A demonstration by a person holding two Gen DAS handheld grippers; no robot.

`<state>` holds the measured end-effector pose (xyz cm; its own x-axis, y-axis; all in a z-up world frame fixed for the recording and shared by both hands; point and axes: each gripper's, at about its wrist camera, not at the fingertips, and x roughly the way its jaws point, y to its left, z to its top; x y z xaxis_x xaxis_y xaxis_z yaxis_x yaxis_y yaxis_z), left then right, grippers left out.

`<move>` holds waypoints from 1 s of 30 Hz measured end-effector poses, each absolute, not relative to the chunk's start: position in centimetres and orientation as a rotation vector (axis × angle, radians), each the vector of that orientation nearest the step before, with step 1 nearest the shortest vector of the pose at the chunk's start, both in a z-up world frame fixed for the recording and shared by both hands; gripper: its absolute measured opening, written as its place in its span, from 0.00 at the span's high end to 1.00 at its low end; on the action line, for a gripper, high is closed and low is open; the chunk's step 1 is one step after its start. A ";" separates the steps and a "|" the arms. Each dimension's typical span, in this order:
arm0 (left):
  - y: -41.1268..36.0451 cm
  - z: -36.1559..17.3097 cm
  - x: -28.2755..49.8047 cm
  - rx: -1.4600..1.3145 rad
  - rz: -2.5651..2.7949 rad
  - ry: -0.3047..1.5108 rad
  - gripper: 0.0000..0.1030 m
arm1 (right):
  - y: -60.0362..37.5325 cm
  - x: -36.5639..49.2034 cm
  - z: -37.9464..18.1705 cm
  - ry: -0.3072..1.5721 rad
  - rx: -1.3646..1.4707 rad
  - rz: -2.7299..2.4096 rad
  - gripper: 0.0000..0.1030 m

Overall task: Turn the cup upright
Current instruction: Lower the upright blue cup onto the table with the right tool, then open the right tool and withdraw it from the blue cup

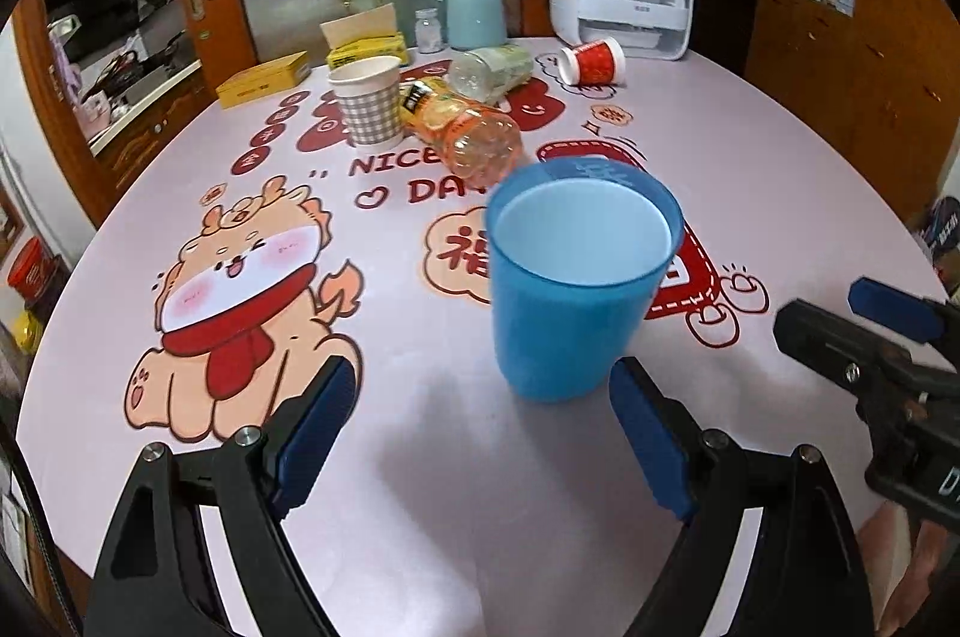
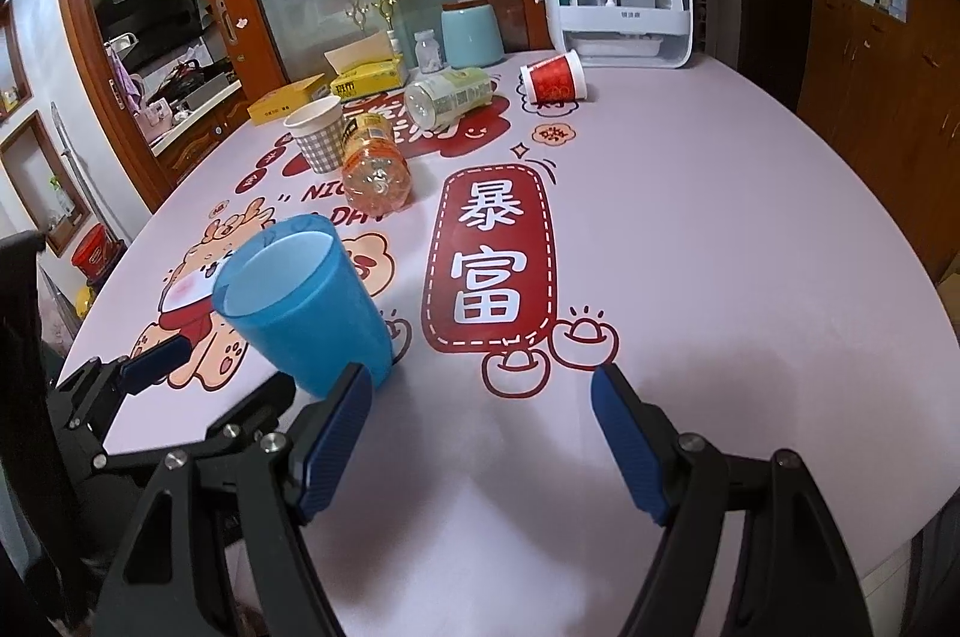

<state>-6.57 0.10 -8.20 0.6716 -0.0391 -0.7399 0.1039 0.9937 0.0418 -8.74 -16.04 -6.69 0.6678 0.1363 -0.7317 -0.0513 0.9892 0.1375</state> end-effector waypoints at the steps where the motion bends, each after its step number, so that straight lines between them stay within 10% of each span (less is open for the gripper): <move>1: 0.2 -8.0 -6.6 0.077 -0.076 0.831 0.17 | -15.9 -9.0 -6.5 0.828 0.104 0.105 0.26; 30: 1.2 -4.5 -7.8 -0.016 -0.031 0.879 0.17 | -15.0 -10.8 -3.8 0.794 0.121 0.128 0.26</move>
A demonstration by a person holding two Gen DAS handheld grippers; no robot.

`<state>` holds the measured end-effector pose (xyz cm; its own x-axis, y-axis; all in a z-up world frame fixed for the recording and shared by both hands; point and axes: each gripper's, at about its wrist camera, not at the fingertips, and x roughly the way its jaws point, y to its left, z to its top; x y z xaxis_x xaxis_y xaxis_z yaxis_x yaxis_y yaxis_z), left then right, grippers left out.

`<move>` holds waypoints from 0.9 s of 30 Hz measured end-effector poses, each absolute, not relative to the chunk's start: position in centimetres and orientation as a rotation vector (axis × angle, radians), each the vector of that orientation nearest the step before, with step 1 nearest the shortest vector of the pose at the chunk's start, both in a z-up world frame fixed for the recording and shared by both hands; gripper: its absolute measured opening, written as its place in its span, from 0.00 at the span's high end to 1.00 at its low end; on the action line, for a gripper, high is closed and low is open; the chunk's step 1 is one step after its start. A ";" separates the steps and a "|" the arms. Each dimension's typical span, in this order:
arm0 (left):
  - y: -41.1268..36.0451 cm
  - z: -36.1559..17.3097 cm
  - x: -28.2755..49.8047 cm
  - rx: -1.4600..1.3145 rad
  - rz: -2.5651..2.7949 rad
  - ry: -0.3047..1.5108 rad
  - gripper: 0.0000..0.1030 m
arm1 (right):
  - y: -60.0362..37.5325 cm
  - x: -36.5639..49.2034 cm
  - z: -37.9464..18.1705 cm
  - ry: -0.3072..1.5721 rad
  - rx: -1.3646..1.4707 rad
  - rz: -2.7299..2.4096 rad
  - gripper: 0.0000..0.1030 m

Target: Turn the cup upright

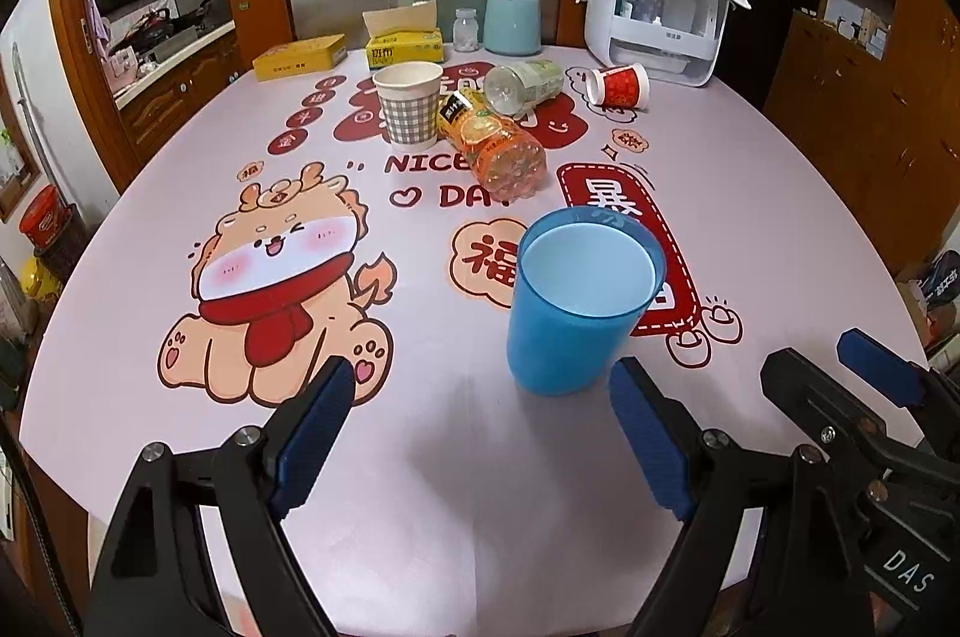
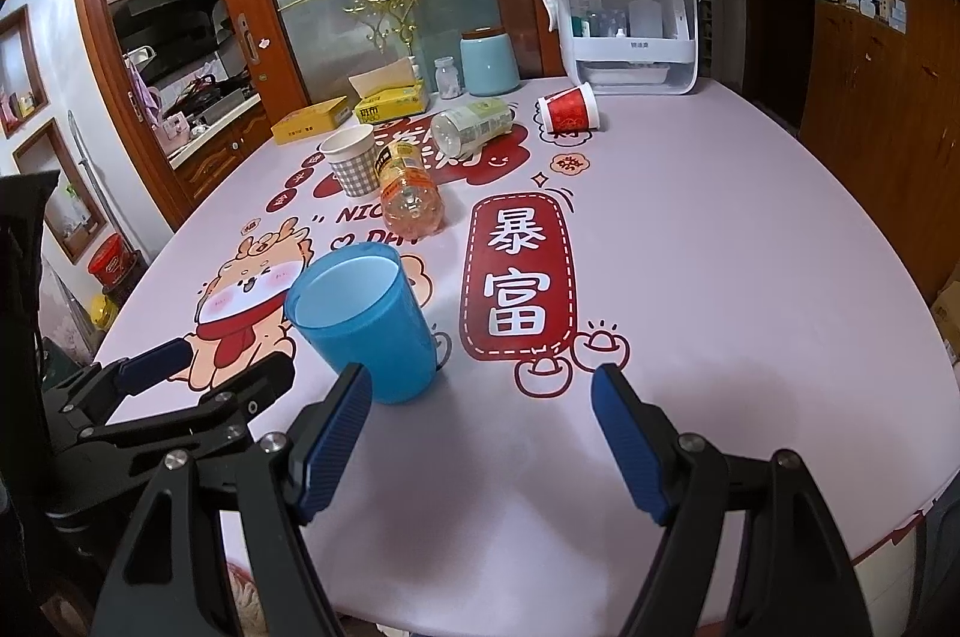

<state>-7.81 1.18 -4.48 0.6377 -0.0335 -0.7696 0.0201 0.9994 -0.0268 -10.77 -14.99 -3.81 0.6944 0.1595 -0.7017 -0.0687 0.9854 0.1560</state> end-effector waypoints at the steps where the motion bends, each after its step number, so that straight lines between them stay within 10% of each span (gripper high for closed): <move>1: 1.2 -4.5 -7.8 -0.021 -0.033 0.888 0.17 | -15.0 -10.8 -3.8 0.795 0.122 0.128 0.26; 27: 1.2 -5.0 -6.9 -0.029 -0.020 0.930 0.17 | -14.9 -10.2 -4.4 0.809 0.134 0.125 0.26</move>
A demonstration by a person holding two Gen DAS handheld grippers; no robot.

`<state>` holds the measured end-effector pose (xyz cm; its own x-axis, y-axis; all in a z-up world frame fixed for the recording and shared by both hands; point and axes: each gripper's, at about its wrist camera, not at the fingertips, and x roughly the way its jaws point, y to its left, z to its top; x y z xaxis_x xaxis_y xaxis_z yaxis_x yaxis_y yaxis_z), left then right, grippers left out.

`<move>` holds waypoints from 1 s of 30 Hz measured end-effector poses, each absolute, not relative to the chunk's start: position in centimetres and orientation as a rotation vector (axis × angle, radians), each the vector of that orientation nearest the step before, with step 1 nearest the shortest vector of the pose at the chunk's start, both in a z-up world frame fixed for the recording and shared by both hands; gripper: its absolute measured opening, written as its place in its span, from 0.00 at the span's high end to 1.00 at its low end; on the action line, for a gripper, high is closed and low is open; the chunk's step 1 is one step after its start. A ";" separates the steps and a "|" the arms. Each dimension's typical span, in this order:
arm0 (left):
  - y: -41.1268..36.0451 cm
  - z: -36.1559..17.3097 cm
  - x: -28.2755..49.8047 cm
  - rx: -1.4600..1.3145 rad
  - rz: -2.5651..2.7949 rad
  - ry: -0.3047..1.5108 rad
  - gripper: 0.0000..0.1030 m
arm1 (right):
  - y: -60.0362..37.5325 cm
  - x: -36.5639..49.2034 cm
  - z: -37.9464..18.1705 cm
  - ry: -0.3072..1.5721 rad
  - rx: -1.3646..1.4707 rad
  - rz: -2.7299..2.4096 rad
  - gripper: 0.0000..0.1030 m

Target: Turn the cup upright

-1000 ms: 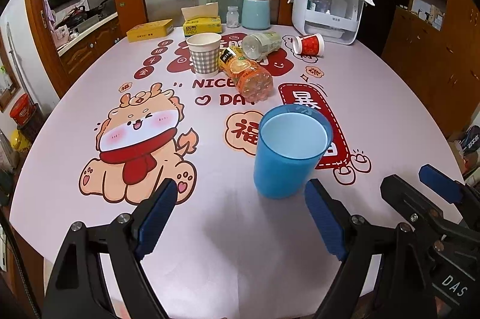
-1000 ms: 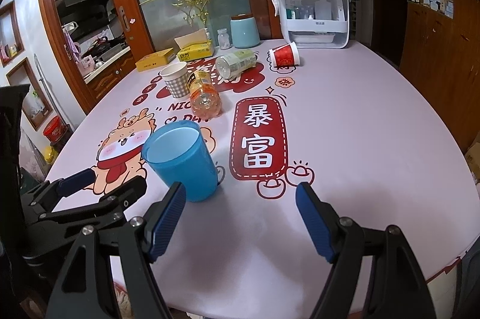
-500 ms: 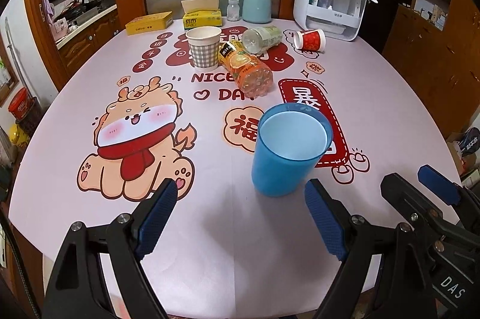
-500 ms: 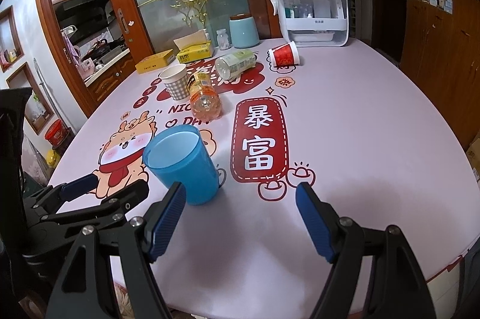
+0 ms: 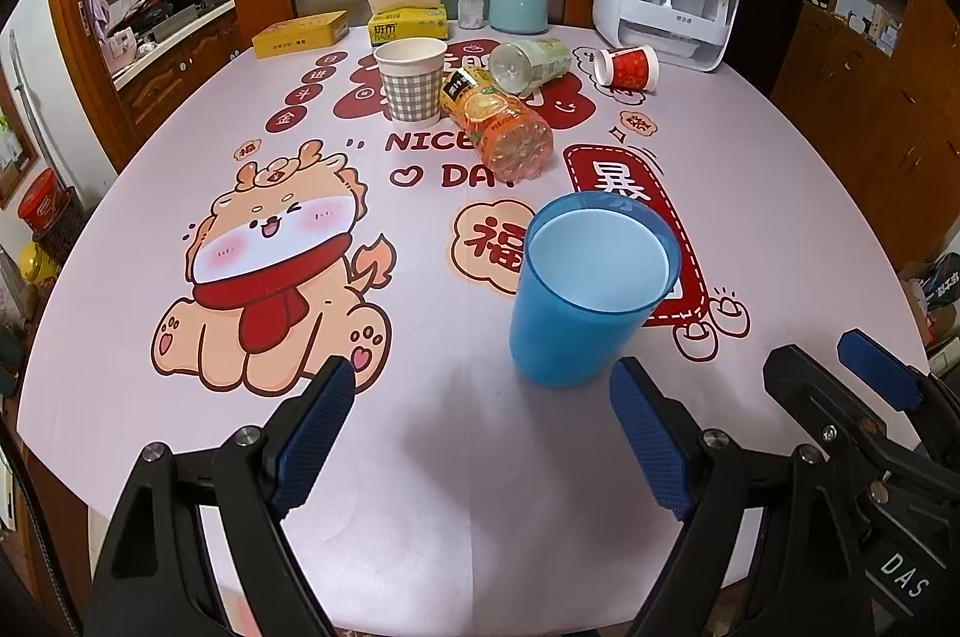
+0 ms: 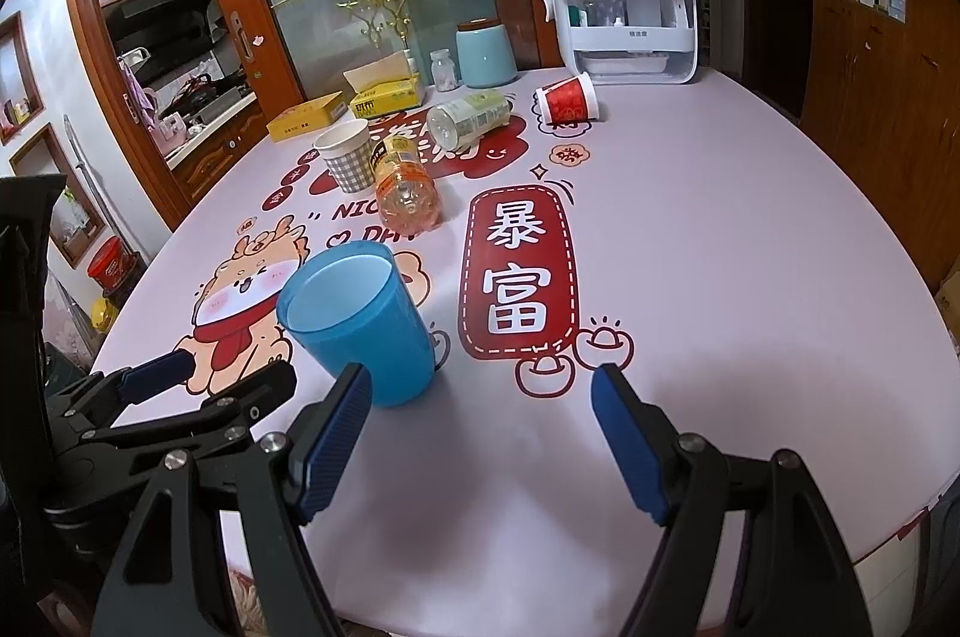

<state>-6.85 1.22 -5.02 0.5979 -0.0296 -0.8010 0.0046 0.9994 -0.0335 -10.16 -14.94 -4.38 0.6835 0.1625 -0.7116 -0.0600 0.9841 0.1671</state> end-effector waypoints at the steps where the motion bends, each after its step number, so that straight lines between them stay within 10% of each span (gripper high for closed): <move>1: 1.2 -5.1 -6.8 -0.029 -0.019 0.931 0.17 | -15.0 -10.1 -4.4 0.809 0.134 0.125 0.26; 30: 1.3 -4.7 -6.9 -0.031 -0.005 0.904 0.17 | -14.7 -10.4 -3.8 0.760 0.116 0.120 0.26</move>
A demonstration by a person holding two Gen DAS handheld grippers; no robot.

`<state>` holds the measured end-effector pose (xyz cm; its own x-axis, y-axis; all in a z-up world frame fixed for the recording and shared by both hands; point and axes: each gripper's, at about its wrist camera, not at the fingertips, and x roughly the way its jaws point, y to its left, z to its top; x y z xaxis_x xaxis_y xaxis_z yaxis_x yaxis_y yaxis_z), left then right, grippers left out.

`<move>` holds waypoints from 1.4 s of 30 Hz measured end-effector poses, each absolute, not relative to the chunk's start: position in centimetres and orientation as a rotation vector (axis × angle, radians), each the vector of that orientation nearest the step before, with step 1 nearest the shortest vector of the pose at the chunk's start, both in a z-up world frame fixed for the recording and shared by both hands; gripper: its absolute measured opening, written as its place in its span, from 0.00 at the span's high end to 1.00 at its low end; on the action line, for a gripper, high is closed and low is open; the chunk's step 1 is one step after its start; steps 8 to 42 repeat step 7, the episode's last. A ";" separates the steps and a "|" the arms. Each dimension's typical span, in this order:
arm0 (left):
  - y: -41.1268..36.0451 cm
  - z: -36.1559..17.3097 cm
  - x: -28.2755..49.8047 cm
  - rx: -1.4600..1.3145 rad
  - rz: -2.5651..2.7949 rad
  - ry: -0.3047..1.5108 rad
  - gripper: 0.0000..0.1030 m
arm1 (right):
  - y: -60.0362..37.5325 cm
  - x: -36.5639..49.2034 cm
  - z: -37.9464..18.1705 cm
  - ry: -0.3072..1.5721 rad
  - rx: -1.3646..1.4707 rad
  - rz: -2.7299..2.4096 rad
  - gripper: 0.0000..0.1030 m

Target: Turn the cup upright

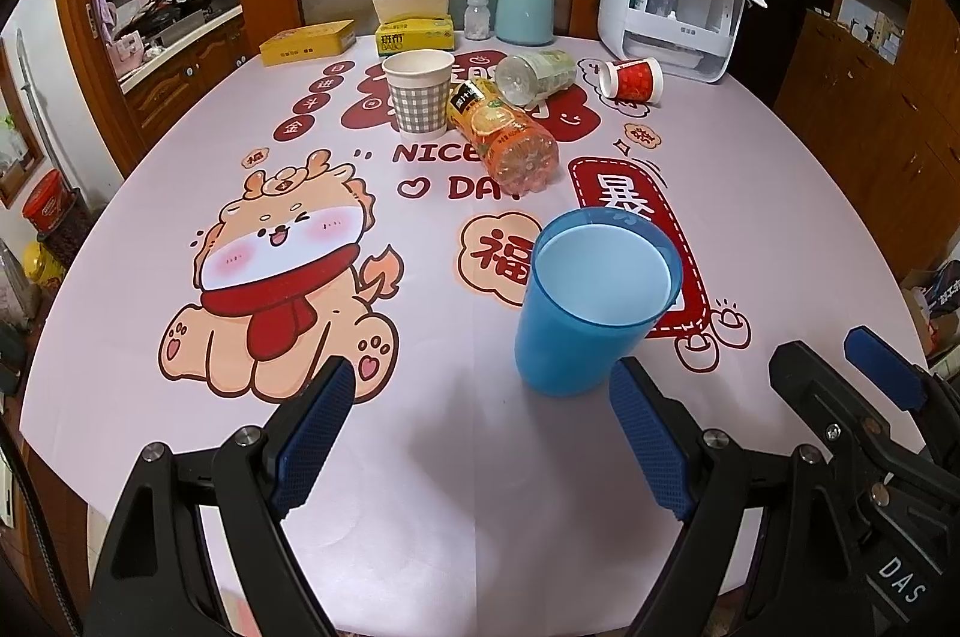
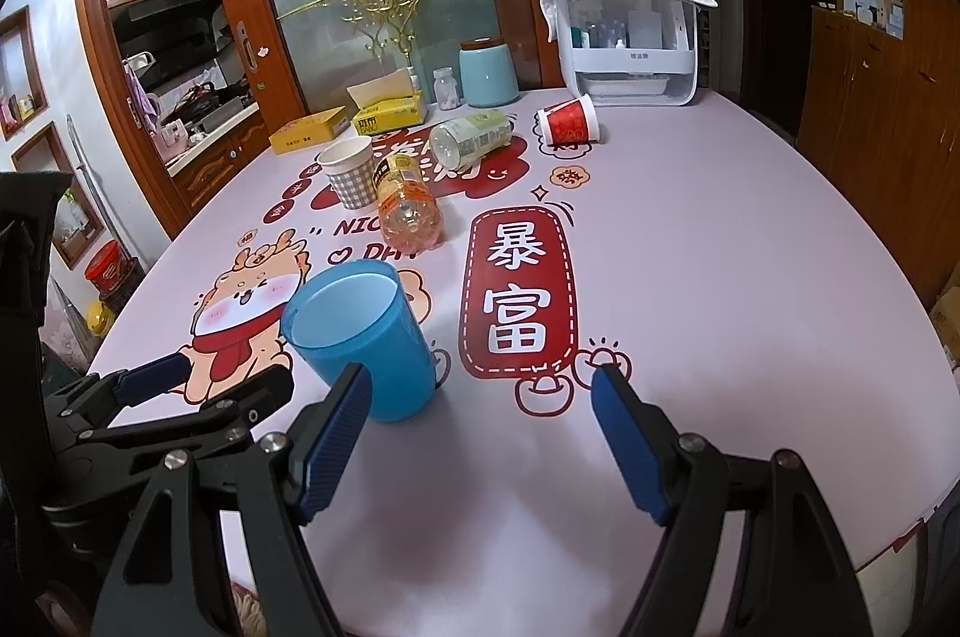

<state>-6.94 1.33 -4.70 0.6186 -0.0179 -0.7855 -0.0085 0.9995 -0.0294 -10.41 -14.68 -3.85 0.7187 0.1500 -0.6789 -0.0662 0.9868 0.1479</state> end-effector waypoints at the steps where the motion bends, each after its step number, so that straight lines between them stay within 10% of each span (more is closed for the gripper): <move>1: 1.3 -4.7 -6.9 -0.033 -0.006 0.904 0.17 | -14.7 -10.4 -3.8 0.759 0.116 0.120 0.26; 42: 1.3 -4.7 -7.0 -0.036 -0.005 0.911 0.17 | -14.7 -10.4 -3.7 0.756 0.116 0.118 0.26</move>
